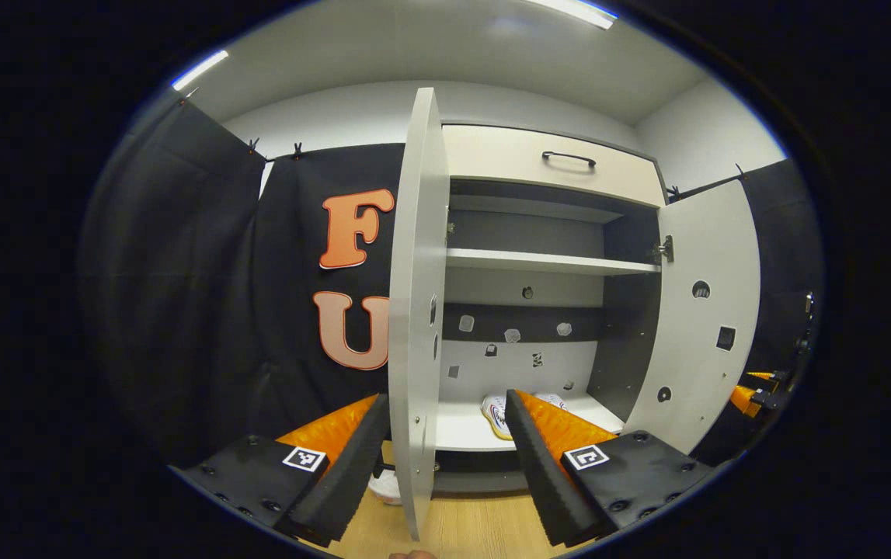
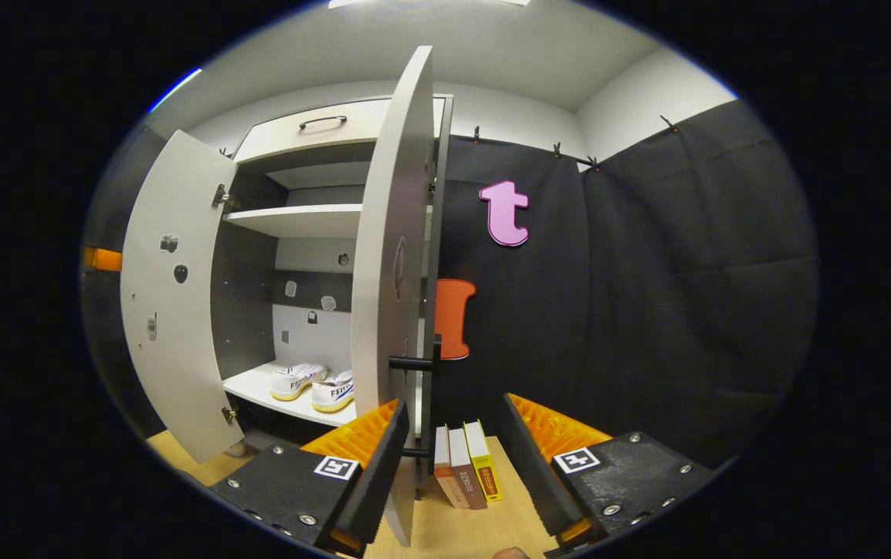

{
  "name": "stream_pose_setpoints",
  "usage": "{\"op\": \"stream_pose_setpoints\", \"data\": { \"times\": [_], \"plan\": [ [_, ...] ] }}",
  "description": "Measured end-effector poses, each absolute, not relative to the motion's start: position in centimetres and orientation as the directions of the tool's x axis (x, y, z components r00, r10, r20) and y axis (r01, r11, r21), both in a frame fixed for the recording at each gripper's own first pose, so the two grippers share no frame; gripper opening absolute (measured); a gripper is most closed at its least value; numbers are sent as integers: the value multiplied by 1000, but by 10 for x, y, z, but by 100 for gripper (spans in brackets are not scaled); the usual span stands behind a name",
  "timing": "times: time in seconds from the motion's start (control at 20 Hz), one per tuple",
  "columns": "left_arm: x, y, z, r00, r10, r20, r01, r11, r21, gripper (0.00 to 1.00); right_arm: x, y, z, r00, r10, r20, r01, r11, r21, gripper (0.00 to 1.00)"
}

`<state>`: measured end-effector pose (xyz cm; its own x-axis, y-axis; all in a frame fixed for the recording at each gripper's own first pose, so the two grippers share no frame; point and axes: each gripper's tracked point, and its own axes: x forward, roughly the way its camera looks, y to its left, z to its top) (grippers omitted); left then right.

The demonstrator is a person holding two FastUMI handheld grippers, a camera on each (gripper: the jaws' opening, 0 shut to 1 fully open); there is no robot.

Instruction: Grab one shoe with the right hand and put it into the shoe cabinet, grab the other shoe with the left hand and put it into the shoe cabinet; then close the right door with the right hand and the left door with the left hand.

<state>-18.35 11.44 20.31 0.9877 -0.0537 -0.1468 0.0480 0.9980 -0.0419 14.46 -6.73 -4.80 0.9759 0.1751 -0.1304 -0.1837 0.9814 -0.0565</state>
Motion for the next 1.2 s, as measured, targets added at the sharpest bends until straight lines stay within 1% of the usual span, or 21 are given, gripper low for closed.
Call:
{"op": "stream_pose_setpoints", "data": {
  "times": [0.05,0.15,0.4,0.5,0.55,0.6,0.7,0.75,0.8,0.85,0.9,0.95,1.0,1.1,1.15,1.2],
  "plan": [
    [-184,114,205,988,-55,-146,49,998,-39,96,143,-60,-47,973,193,-126,-201,978,-50,70],
    [-184,114,206,989,-55,-139,51,998,-33,96,140,-41,-48,964,238,-119,-243,969,-37,64],
    [-189,116,209,990,-49,-133,45,998,-35,95,141,9,-49,936,331,-120,-335,942,-17,63],
    [-193,122,211,991,-31,-132,27,999,-29,95,145,23,-50,928,354,-114,-357,934,-11,63],
    [-198,129,213,991,-23,-129,20,999,-26,96,147,30,-50,924,365,-111,-368,930,-5,57],
    [-200,135,215,992,-16,-127,13,1000,-24,95,149,37,-51,919,378,-111,-379,925,10,66],
    [-200,144,216,992,-2,-123,0,1000,-16,95,155,49,-53,914,391,-113,-389,921,36,71],
    [-200,150,217,993,7,-121,-9,1000,-14,95,159,54,-54,913,391,-113,-389,920,39,77],
    [-202,155,218,993,15,-117,-17,1000,-13,95,162,59,-54,914,391,-110,-389,920,42,81],
    [-203,161,220,993,24,-116,-25,1000,-13,95,164,67,-55,911,398,-111,-395,917,47,87],
    [-204,168,220,993,31,-114,-33,999,-15,96,165,77,-55,907,408,-109,-404,913,54,88],
    [-205,175,220,993,38,-113,-40,999,-18,96,168,87,-56,903,416,-109,-413,909,55,96],
    [-207,181,220,993,43,-114,-46,999,-22,95,174,92,-58,910,401,-108,-398,916,42,91],
    [-209,194,217,992,56,-117,-59,998,-24,95,189,96,-59,935,342,-94,-346,938,-21,93],
    [-209,200,216,991,64,-120,-67,998,-21,95,192,106,-60,934,346,-94,-350,936,-32,93],
    [-211,208,215,990,73,-124,-76,997,-17,95,193,119,-63,931,352,-101,-357,934,-31,98]
  ]
}}
